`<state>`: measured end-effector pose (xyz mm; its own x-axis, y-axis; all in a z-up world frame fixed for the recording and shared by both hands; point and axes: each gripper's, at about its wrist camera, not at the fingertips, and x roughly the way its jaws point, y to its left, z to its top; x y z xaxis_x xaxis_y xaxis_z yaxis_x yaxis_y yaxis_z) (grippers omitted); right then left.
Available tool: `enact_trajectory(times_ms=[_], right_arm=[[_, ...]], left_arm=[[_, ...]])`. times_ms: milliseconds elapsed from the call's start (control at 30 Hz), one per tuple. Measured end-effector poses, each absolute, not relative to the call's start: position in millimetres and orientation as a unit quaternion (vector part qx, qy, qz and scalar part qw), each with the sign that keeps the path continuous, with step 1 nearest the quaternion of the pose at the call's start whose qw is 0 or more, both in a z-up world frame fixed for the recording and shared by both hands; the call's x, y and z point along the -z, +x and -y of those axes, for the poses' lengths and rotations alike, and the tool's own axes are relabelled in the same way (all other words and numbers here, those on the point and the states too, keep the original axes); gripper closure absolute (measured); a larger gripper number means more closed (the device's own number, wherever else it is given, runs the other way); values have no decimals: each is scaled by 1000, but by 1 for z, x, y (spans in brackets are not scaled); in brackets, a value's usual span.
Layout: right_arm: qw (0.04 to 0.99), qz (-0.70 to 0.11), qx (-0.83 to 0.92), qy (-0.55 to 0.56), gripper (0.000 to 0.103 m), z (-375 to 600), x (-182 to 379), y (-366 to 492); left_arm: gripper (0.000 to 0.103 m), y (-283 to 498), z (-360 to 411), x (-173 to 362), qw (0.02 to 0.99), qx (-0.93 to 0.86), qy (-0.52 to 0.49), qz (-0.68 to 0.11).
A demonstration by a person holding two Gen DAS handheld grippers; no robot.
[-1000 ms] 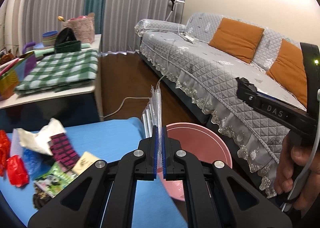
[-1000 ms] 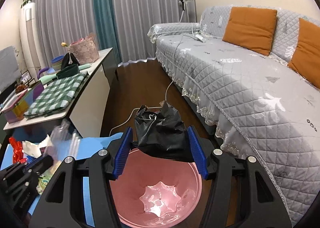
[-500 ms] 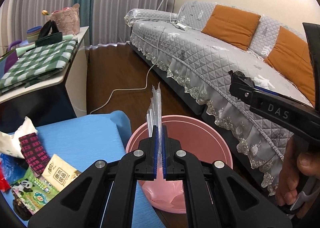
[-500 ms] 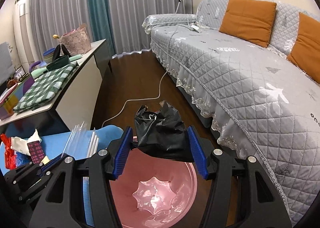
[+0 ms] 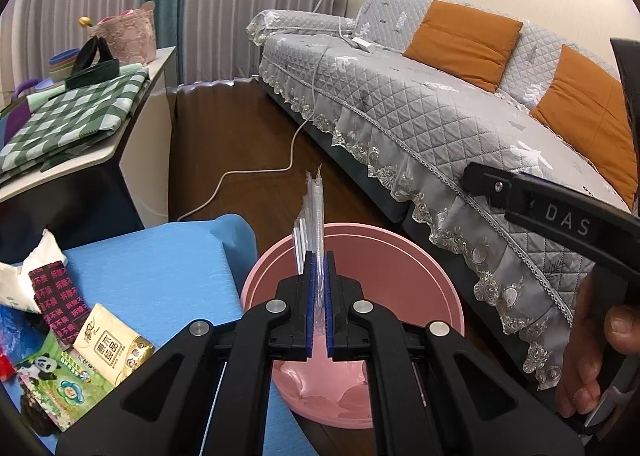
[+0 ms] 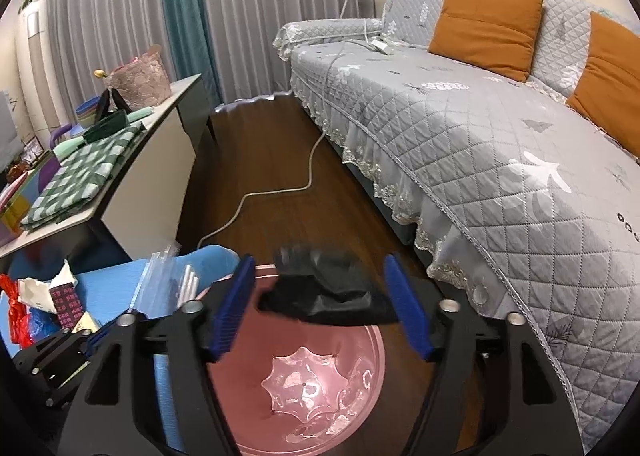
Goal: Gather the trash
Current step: 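Open both grippers to drop the straws and black bag into the bin, then move both open grippers back over the table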
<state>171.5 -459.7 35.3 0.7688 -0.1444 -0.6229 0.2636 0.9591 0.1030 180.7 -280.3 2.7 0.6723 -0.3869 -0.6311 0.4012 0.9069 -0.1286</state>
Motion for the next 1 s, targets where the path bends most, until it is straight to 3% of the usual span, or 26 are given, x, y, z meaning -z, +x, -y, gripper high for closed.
enact_trajectory(times_ms=[100, 133, 533, 1000], right_arm=[[936, -318, 113, 95, 25, 461, -37, 171], [937, -317, 114, 95, 24, 461, -38, 170], [944, -300, 111, 88, 23, 451, -48, 166], [958, -273, 72, 54, 24, 408, -67, 153]], left_arm=[[70, 178, 278, -5, 918, 206, 9, -339], [68, 176, 276, -7, 919, 204, 9, -336], [56, 160, 242, -24, 926, 187, 1, -328], [54, 127, 163, -51, 940, 141, -15, -309]])
